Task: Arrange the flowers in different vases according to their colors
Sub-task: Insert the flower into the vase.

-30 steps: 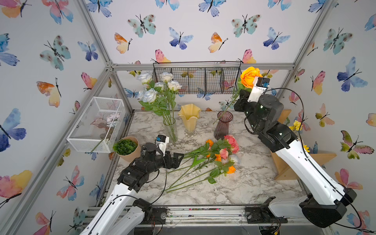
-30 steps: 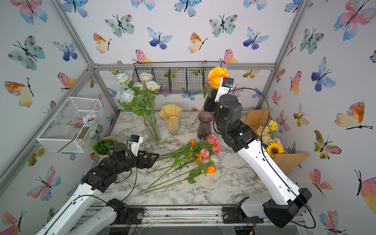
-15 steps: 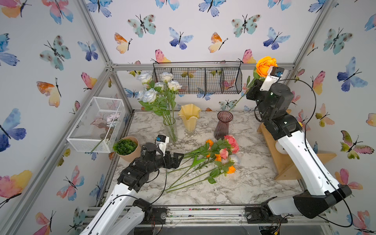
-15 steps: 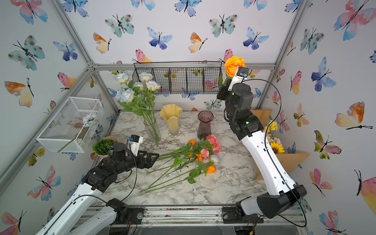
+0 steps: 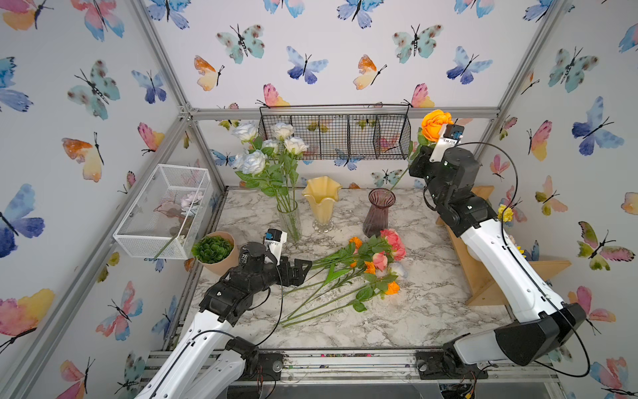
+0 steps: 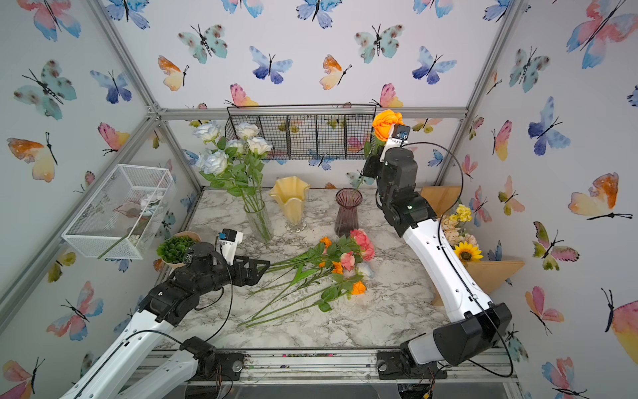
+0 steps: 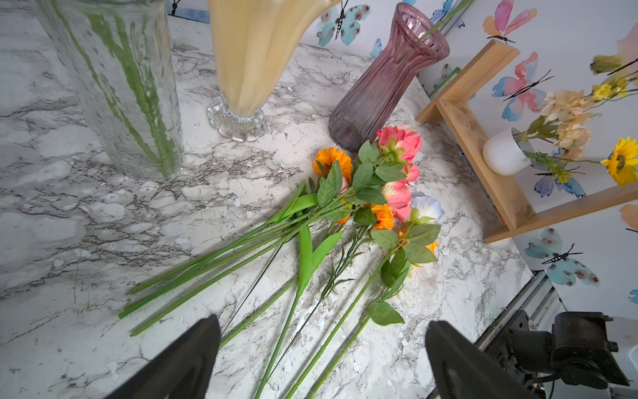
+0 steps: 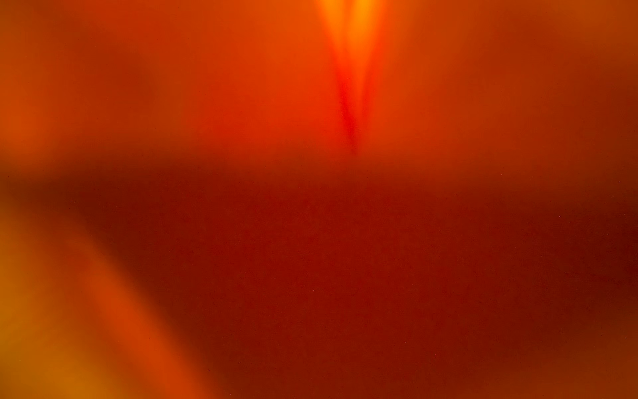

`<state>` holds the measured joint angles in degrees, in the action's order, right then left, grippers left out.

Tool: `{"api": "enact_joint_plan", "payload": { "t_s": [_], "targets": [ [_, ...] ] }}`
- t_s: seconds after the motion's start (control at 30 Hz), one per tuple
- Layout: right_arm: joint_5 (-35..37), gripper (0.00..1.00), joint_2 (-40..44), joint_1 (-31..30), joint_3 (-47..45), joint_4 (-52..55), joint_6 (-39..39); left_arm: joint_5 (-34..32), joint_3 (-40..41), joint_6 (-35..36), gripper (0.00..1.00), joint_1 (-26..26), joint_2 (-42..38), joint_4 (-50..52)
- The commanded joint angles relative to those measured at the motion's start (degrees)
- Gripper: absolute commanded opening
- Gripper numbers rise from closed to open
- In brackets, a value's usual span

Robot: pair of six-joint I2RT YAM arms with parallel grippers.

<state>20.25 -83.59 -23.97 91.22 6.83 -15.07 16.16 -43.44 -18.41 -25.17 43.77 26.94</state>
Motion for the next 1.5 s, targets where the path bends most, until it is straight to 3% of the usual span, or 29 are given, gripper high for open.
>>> {"api": "enact_joint_plan", "payload": {
  "t_s": [0.0,0.3,0.47,0.6,0.83,1.03,1.27,1.47],
  "targets": [
    [-1.53,0.03,-0.82,0.24,-2.51,-2.81,-0.66,-0.87,0.54,0.13,0.99,0.38,0.09,-0.66],
    [-3.28,0.02,-3.51,0.23,-8.32,-3.76,-1.98,-0.49,0.55,0.19,0.99,1.00,0.18,-0.75],
    [-3.03,0.39,-5.68,0.24,-6.58,-0.18,-1.94,-0.26,0.55,0.22,0.99,1.05,0.27,-0.84],
    [-2.78,0.50,-5.63,0.24,-4.84,2.61,-2.28,-0.12,0.55,0.22,0.99,1.17,0.26,-0.84],
    [-3.51,0.57,-3.33,0.24,0.82,10.26,-4.87,0.02,0.55,0.22,0.99,1.18,0.02,-0.92],
    [-8.92,0.58,1.15,0.24,3.01,22.95,-13.10,0.01,0.64,0.22,0.99,1.13,-0.42,-0.92],
    [-18.66,0.57,14.35,0.24,-12.34,33.25,-25.08,0.18,0.73,0.27,0.99,1.10,-0.26,-1.01],
    [-24.66,0.55,24.71,0.24,-27.47,35.63,-29.73,0.38,0.68,0.22,0.99,1.09,-0.44,-1.01]
  ]
}}
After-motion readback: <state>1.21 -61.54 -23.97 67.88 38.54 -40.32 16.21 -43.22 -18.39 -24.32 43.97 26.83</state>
